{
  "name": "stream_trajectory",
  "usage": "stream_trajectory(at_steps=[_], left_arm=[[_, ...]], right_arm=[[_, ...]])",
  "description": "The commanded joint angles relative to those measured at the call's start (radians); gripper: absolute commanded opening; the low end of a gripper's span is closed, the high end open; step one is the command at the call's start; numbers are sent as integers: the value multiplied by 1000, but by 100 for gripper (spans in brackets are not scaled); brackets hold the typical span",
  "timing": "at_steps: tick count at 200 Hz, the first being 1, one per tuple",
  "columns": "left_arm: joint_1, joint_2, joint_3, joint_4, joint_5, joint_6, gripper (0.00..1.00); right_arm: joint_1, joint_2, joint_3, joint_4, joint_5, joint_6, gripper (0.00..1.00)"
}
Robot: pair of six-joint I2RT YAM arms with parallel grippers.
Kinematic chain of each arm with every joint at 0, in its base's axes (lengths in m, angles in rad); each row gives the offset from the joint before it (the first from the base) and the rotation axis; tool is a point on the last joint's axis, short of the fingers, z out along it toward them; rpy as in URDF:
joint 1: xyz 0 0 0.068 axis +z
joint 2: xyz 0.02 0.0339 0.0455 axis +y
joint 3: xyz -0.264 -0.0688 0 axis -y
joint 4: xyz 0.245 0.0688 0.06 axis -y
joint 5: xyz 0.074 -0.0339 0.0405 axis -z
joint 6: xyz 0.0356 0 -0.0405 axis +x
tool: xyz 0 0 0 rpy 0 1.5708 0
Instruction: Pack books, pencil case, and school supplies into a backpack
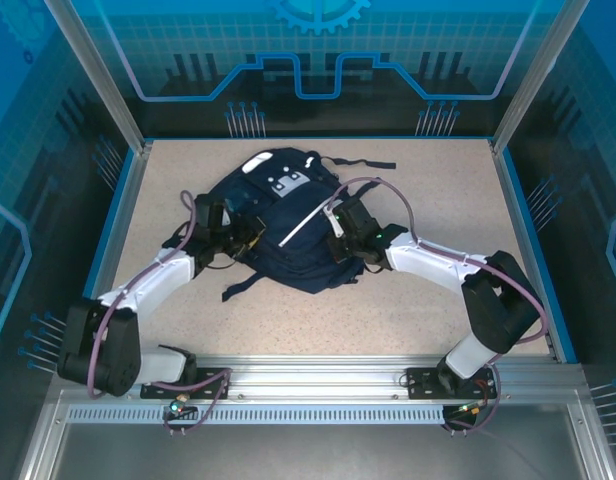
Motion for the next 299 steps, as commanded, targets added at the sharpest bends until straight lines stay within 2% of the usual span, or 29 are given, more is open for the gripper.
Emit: stream_trajectory(at_steps=[1, 24, 37, 67, 96, 136, 148, 167, 174, 199, 220, 248, 299], left_arm=[[34, -128, -23, -128, -64, 64, 51], [36, -243, -65, -222, -69, 53, 63], [35, -308, -104, -243, -52, 10, 66], [26, -425, -205, -190, 22, -125, 66], [-6, -453, -238, -187, -5, -182, 62], [-10, -409, -271, -105, -23, -204, 44], [-10, -385, -268, -91, -33, -197, 33], [-10, -367, -262, -108, -77, -168, 7], [-10, -367, -262, -119, -97, -156, 0], [0, -374, -254, -161, -139, -114, 0], [11, -379, -250, -182, -147, -89, 0], [22, -382, -246, -202, -141, -64, 0], [50, -384, -231, -281, -109, 7, 0]], right_arm=[[51, -21, 31, -31, -108, -36, 0], [117, -22, 47, 2, -214, -25, 0], [156, -5, 73, 6, -233, -19, 0], [212, 52, 132, 57, -320, 19, 0], [252, 106, 191, 71, -318, 41, 0], [279, 132, 215, 50, -285, 37, 0], [282, 125, 209, 32, -252, 32, 0], [277, 106, 190, -30, -154, 26, 0], [270, 94, 175, -57, -115, 23, 0], [227, 27, 85, -126, 8, 13, 0], [159, -39, 7, -144, 56, 3, 0], [50, -75, -22, -136, 27, -27, 0], [-115, 54, 136, -104, -37, -137, 0]])
